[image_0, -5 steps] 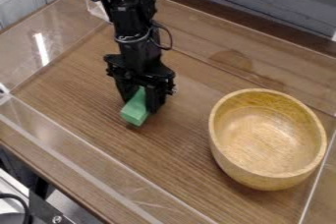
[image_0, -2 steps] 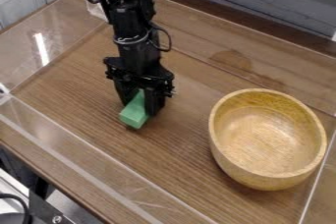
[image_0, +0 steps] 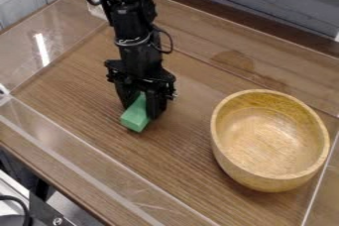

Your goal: Remove the green block from inside the brown bowl and put it on the table

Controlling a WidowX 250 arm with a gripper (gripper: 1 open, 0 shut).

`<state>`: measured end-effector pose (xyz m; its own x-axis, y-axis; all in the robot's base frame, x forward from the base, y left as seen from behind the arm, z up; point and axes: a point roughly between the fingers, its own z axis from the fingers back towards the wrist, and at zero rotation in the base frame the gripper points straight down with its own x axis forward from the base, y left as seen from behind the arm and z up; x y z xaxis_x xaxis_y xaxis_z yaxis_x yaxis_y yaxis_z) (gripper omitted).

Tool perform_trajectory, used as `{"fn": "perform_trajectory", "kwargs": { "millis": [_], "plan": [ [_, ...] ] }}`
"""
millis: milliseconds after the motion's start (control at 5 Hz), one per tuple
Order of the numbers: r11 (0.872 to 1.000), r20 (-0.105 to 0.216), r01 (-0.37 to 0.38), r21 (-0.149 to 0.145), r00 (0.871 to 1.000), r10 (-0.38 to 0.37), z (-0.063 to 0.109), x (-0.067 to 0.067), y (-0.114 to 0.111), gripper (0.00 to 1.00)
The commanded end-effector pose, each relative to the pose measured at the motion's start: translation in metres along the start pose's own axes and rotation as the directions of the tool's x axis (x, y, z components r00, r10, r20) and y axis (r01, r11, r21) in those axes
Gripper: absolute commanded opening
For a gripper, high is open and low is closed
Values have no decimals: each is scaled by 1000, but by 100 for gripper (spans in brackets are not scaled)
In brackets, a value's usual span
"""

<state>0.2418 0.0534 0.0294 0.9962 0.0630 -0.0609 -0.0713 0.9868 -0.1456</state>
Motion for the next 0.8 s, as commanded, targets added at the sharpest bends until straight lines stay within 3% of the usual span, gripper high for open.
{"fn": "perform_trajectory", "kwargs": {
  "millis": [0,200,600],
  "plan": [
    [1000,34,-9,1,999,9,9,7,4,0],
    [1000,32,-8,-2,999,8,10,8,3,100],
    [1000,29,-9,-8,1000,9,11,11,1,100]
  ]
}}
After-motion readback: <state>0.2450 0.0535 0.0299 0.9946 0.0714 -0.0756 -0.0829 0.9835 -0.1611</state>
